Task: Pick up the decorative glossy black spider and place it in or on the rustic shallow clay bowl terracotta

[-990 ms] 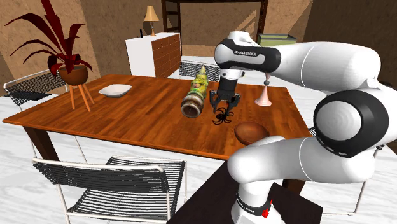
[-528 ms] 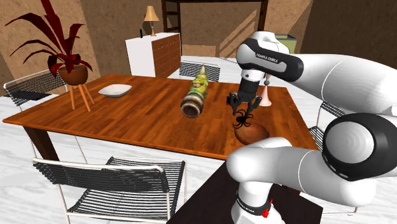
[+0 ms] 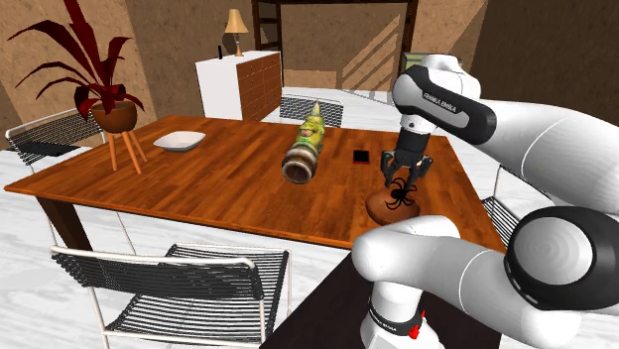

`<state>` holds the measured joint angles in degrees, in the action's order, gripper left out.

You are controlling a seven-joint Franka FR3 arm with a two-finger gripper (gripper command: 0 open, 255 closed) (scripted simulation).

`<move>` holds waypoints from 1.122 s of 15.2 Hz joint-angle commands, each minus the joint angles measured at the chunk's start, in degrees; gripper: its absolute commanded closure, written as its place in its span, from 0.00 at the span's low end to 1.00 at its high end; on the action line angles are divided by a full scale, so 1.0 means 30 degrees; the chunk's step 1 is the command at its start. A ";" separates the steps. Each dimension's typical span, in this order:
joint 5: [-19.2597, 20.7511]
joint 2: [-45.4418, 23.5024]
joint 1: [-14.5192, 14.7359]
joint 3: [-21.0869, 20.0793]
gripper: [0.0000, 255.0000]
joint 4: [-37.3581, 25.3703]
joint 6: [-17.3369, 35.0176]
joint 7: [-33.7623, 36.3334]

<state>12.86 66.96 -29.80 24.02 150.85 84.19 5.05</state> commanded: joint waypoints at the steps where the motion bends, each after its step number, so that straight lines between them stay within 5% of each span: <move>1: 0.0243 0.0094 -0.0110 0.0249 1.00 0.0503 0.0407 -0.0100; 17: 0.1411 0.0657 -0.0805 0.1393 1.00 0.3406 0.2668 -0.0366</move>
<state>17.08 68.96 -32.21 28.18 161.05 92.17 3.96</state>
